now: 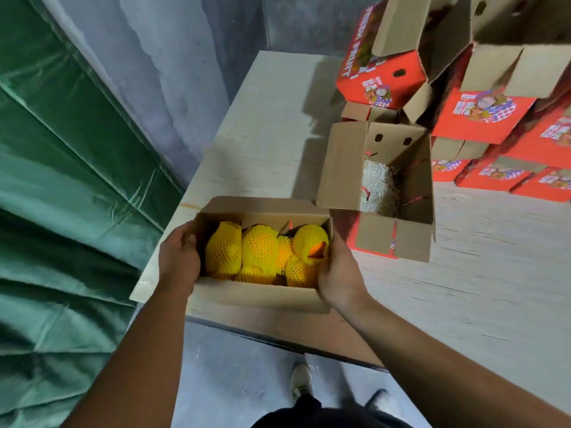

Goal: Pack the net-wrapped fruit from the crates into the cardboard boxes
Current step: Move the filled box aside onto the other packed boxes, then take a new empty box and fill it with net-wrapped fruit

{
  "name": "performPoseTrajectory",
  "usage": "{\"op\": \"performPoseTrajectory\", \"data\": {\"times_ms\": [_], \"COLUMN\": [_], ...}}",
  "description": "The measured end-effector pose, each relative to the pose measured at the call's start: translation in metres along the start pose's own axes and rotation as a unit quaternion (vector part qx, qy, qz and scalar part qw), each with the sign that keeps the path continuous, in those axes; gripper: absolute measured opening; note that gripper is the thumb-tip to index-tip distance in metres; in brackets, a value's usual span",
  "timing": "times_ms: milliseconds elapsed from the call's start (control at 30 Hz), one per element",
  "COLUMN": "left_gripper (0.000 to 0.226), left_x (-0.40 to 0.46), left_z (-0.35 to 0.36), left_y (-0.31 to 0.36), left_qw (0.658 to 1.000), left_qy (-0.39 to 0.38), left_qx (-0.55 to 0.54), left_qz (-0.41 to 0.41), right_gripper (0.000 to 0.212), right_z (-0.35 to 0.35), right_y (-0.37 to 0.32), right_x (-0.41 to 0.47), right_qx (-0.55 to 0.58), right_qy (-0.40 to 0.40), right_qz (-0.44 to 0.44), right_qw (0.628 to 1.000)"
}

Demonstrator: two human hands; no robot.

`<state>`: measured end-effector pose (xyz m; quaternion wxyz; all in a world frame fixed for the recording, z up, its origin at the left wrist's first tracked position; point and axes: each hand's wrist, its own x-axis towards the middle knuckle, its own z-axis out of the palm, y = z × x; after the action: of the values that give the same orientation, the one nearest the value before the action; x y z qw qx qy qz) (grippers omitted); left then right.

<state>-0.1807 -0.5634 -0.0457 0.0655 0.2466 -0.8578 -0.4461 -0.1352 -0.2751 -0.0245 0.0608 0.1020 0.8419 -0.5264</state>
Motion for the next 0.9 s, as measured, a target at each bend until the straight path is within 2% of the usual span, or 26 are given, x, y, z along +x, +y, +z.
{"op": "performPoseTrajectory", "data": {"times_ms": [67,200,267,367,433,500,567,600,667,733,767,833,900], "left_gripper": [0.037,0.039,0.041,0.045,0.046,0.047,0.047,0.046,0.044,0.042,0.039,0.034,0.032], "left_x": [0.018,0.043,0.05,0.053,0.055,0.055,0.053,0.049,0.037,0.015,0.003,-0.024,-0.047], "left_z": [-0.002,0.01,0.019,0.029,0.032,0.034,0.031,0.029,0.027,0.034,0.043,0.071,0.102], "left_y": [-0.004,0.001,0.008,0.009,0.005,0.008,0.011,0.014,0.023,0.046,0.06,0.091,0.119], "left_qw": [1.0,0.996,0.987,0.971,0.964,0.961,0.975,0.983,0.985,0.974,0.973,0.965,0.939], "left_qy": [0.01,0.065,0.111,0.153,0.175,0.178,0.159,0.149,0.163,0.173,0.145,0.04,-0.076], "left_qx": [0.01,-0.038,-0.085,-0.142,-0.16,-0.173,-0.135,-0.09,0.043,0.091,0.081,0.047,0.02], "left_qz": [-0.004,-0.049,-0.079,-0.116,-0.123,-0.119,-0.081,-0.052,0.018,0.111,0.159,0.255,0.335], "right_gripper": [0.056,0.031,0.022,0.031,0.036,0.03,0.026,0.033,0.051,0.044,0.04,0.036,0.035], "right_z": [0.016,0.026,0.026,0.031,0.028,0.014,-0.005,-0.017,-0.037,-0.054,-0.062,-0.08,-0.102], "right_y": [-0.011,-0.035,-0.053,-0.076,-0.083,-0.082,-0.064,-0.054,-0.032,-0.011,-0.001,0.014,0.026], "right_x": [0.03,0.1,0.125,0.139,0.123,0.093,0.074,0.073,0.079,0.082,0.08,0.071,0.061], "right_qx": [-0.027,-0.108,-0.127,-0.155,-0.16,-0.12,-0.135,-0.213,-0.396,-0.466,-0.481,-0.491,-0.49], "right_qy": [0.019,0.01,0.006,-0.015,-0.052,-0.041,0.068,0.109,0.089,0.048,0.051,0.087,0.121], "right_qz": [0.017,0.064,0.053,0.028,-0.01,-0.05,-0.118,-0.133,-0.053,0.01,0.009,0.002,0.006], "right_qw": [0.999,0.992,0.991,0.987,0.986,0.991,0.981,0.962,0.912,0.883,0.875,0.867,0.863]}}
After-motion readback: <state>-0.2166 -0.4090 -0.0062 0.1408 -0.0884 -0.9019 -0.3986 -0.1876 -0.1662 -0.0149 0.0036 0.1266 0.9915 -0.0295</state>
